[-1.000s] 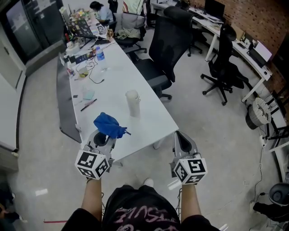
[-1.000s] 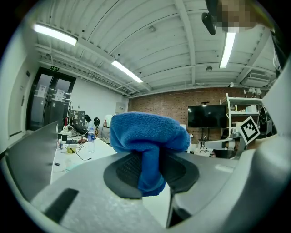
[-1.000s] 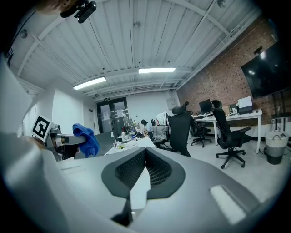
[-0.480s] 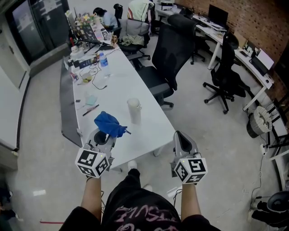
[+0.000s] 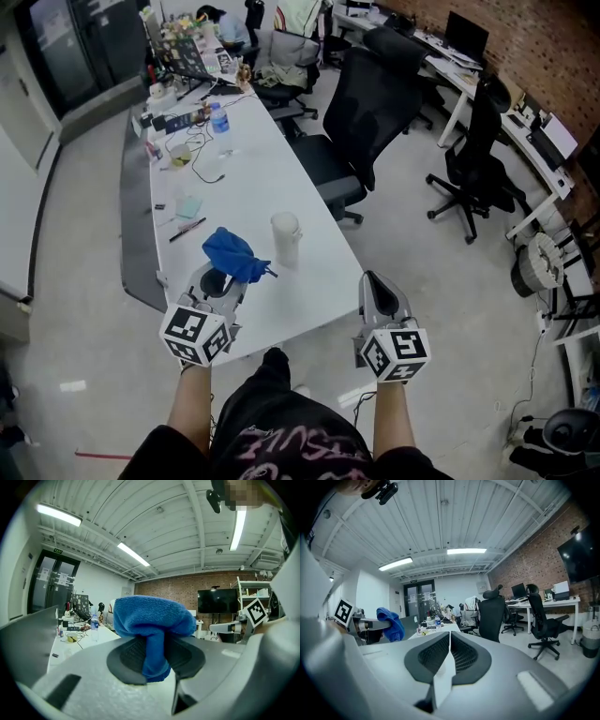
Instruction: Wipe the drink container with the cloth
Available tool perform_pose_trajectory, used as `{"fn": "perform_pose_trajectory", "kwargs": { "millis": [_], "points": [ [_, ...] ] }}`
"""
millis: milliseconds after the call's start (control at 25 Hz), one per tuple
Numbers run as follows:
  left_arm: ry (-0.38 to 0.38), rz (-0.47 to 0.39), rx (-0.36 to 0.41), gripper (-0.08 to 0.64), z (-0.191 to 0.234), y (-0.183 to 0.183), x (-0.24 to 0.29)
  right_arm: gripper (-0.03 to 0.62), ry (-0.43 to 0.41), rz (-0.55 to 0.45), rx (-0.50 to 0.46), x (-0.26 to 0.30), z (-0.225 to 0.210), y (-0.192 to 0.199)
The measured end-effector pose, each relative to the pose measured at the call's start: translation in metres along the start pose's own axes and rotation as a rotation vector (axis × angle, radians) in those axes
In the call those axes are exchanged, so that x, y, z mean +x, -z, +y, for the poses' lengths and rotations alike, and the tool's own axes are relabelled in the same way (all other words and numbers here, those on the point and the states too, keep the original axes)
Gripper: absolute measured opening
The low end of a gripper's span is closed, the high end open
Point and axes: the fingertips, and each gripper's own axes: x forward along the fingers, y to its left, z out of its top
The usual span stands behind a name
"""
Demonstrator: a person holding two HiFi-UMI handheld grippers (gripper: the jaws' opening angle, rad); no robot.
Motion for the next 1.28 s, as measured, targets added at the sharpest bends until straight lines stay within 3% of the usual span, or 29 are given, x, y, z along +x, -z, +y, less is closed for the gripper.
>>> {"fn": "perform_pose_trajectory", "kwargs": {
  "millis": [440,640,920,1280],
  "points": [
    [-0.011,0.063,-0.068,0.097,0.058,0.032,0.047,0.029,-0.032,0.072,0.0,0.083,-0.002,0.017],
    [-0.011,0.09,-0.086,0.097,0.075,0.046,0.061,0.079,-0.085,0.09,-0.005,0.118,0.008,0.021],
    [-0.006,0.134,-0.123,0.097,0.092,0.076,0.071,0.197,-0.198,0.125,-0.026,0.167,0.035,0.033],
    [-0.01,0.159,-0.161,0.097,0.108,0.101,0.065,0.271,-0.312,0.157,-0.033,0.211,0.072,0.049]
  ]
}}
